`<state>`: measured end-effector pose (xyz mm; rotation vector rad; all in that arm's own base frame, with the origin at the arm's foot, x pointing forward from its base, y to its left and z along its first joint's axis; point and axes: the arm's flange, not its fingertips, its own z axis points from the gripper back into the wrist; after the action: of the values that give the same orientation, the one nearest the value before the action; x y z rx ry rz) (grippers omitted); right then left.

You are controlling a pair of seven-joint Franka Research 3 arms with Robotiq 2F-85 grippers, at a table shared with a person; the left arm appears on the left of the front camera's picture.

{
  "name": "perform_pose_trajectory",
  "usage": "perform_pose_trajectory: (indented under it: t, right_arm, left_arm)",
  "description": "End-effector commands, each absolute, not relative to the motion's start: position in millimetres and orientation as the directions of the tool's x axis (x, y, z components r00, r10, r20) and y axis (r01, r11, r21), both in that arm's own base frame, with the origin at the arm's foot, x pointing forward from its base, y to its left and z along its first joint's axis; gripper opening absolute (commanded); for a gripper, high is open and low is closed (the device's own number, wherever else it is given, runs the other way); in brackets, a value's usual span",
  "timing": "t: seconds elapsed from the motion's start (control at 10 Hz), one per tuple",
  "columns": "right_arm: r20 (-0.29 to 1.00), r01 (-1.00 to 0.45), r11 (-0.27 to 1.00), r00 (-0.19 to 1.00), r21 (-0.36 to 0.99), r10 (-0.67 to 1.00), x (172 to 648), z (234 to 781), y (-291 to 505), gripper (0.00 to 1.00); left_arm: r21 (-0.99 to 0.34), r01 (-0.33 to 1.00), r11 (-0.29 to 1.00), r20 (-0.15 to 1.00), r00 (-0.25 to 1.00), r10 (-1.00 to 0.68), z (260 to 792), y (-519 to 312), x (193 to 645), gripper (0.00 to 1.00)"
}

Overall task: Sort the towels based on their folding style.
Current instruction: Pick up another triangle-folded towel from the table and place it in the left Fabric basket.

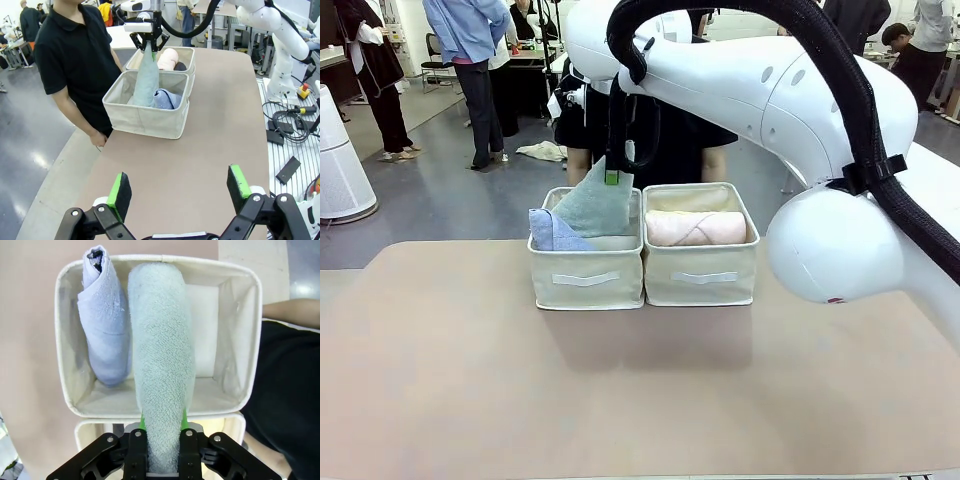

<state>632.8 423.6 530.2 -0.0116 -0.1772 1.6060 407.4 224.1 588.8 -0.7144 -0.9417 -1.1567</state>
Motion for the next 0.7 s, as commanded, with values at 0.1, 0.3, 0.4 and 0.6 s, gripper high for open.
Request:
perform_pose_trajectory:
  t: [0.1, 0.3, 0.4, 0.6]
  right_arm:
    - [0.094, -0.991, -0.061, -0.072, -0.115, 0.993, 633, 526, 425, 0.23]
    - [0.074, -0.99, -0.082, -0.09, -0.112, 0.993, 635, 519, 428, 0.23]
    - [0.057, -0.99, -0.077, -0.084, -0.119, 0.995, 636, 514, 430, 0.23]
    - [0.046, -0.99, -0.068, -0.074, -0.125, 0.996, 637, 509, 431, 0.23]
  left_arm:
    - [0.002, 0.965, 0.264, 0.897, 0.115, -0.428, 590, 225, 406, 1.0]
    - [0.002, 0.965, 0.264, 0.897, 0.115, -0.428, 590, 225, 406, 1.0]
    - [0.002, 0.965, 0.264, 0.897, 0.115, -0.428, 590, 225, 406, 1.0]
    - [0.002, 0.965, 0.264, 0.897, 0.115, -0.428, 590, 225, 406, 1.0]
